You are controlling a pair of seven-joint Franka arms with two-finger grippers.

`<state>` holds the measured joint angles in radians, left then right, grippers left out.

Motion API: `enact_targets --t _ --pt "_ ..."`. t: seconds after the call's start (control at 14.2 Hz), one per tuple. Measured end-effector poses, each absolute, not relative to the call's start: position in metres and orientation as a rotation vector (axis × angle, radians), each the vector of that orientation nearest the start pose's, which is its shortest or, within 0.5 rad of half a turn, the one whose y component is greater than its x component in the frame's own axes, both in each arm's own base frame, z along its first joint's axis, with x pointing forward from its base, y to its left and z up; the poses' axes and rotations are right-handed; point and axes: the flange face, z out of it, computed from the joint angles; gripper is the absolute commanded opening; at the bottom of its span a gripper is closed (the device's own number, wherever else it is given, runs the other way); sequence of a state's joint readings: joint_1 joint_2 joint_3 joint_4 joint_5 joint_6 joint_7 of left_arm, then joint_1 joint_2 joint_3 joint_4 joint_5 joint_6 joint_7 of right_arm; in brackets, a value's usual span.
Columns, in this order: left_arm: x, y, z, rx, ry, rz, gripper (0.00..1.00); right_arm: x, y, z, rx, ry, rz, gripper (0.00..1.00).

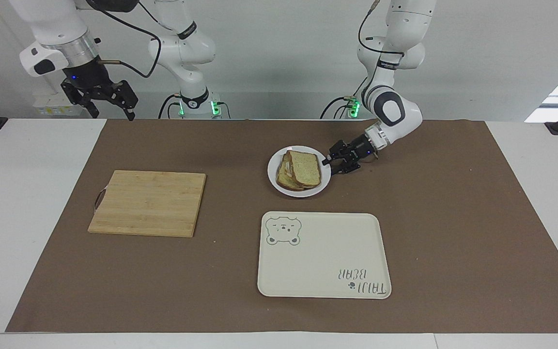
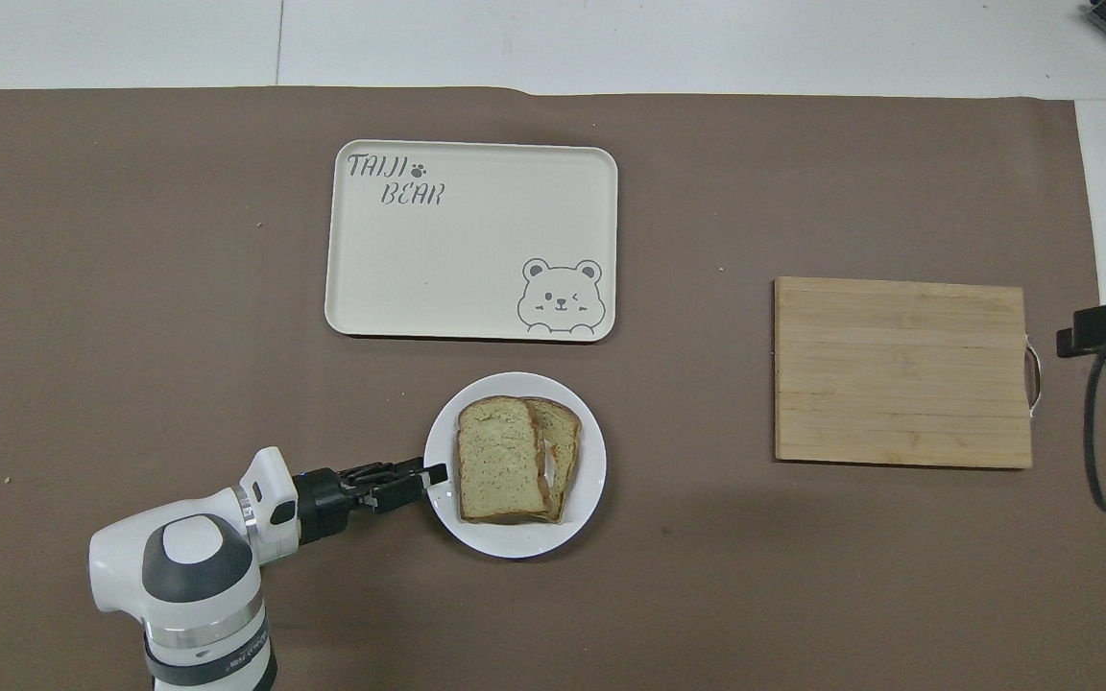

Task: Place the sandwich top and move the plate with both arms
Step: 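Move the left gripper to the plate rim and grip it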

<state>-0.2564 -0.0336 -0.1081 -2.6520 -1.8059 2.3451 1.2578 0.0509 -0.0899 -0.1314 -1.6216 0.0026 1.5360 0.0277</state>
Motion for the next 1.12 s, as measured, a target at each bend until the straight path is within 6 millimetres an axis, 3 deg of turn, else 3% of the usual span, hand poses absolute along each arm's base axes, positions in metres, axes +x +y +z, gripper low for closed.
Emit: enact_targets --t 0.49,0.77,1.12 --pt "0.372 -0.163 0.242 2.140 -0.059 0.315 0.54 0.521 -0.047 0.646 -3.139 0.122 -0.010 1.00" --pt "0.370 -0.166 0.241 2.140 -0.066 0.310 0.33 0.521 -0.047 0.646 -3.139 0.122 -0.010 1.00" --pt "0.369 -0.168 0.241 2.140 -0.073 0.305 0.25 0.521 -0.047 0.646 -3.139 0.122 -0.011 1.00"
